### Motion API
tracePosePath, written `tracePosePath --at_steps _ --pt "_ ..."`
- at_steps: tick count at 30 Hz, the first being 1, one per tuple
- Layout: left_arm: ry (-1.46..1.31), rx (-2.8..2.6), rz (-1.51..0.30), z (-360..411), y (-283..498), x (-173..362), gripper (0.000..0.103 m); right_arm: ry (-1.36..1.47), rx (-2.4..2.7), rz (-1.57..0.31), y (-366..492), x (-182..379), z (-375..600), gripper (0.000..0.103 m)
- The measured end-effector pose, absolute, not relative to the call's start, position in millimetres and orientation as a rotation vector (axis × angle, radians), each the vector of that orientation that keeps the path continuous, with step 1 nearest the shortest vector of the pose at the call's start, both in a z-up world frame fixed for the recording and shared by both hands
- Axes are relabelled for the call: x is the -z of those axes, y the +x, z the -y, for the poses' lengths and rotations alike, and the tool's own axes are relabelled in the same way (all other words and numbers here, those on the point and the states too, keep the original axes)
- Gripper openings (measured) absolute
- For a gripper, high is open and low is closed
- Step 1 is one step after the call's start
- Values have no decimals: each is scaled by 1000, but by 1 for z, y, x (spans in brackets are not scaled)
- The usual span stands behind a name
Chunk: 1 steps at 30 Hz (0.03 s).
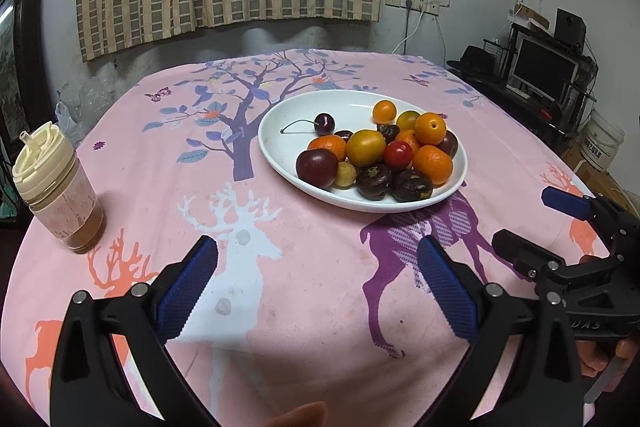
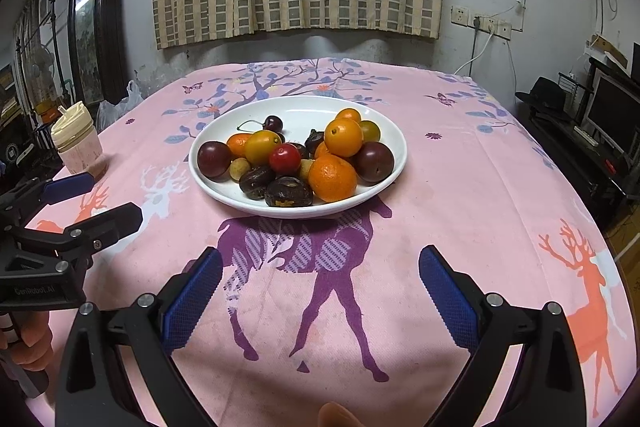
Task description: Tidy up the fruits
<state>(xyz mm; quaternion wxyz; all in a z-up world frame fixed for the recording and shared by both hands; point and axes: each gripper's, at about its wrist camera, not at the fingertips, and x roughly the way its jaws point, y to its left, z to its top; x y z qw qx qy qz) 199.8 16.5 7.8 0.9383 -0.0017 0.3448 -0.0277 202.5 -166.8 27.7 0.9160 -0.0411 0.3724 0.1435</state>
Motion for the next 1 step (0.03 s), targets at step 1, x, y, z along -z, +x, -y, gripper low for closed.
tracePosePath --at_steps 1 --pt "0 53 -702 -16 199 -8 98 -85 -295 -766 203 -28 167 99"
